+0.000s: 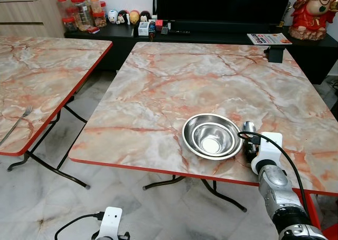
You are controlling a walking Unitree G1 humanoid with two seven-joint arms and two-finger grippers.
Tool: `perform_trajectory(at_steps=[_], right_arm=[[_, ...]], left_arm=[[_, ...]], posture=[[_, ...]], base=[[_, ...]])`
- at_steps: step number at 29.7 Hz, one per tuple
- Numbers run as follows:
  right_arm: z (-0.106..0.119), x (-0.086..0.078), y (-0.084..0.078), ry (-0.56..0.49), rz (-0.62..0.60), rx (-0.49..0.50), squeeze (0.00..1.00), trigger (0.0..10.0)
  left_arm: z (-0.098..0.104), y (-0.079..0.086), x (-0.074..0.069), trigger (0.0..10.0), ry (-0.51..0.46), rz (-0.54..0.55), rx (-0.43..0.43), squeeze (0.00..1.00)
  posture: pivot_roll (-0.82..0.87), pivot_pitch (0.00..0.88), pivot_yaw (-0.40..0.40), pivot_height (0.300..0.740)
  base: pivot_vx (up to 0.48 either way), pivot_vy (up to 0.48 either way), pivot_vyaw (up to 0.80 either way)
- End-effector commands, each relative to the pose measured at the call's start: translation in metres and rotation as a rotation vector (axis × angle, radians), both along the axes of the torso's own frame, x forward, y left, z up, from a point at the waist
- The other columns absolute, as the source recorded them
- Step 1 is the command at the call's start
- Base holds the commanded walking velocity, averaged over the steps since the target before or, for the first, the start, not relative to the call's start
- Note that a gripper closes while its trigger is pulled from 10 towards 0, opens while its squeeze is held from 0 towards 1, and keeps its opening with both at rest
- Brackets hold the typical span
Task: Setting the table
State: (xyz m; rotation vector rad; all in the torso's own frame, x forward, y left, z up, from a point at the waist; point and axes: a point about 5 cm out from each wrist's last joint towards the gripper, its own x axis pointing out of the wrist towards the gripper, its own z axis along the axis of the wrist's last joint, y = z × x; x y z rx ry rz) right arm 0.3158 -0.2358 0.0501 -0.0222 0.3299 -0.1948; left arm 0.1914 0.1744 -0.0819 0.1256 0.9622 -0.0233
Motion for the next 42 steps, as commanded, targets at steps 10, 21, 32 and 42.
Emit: perform_trajectory(at_steps=[10, 21, 32, 42], right_arm=[[0.017, 0.007, -0.001, -0.117, -0.009, 0.03, 0.0, 10.0], [0.033, 0.008, -0.009, -0.232, -0.067, 0.016, 0.0, 10.0], [0.053, -0.005, -0.027, -0.414, -0.161, -0.118, 0.0, 10.0], [0.041, -0.021, -0.026, -0.421, -0.186, -0.14, 0.0, 10.0]], left_arm=[[0.001, 0.002, 0.001, 10.0, 0.007, 0.004, 0.008, 0.0], [0.0, 0.002, 0.001, 10.0, 0.008, -0.002, 0.008, 0.0], [0.0, 0.001, 0.001, 10.0, 0.009, 0.0, 0.006, 0.0], [0.002, 0.001, 0.004, 10.0, -0.016, 0.015, 0.002, 0.0]], posture=[[-0.08, 0.0, 0.016, 0.74], [-0.08, 0.0, 0.017, 0.74], [-0.09, 0.0, 0.017, 0.74], [-0.1, 0.0, 0.016, 0.74]], base=[[0.0, 0.0, 0.0], [0.0, 0.0, 0.0], [0.0, 0.0, 0.0], [0.0, 0.0, 0.0]])
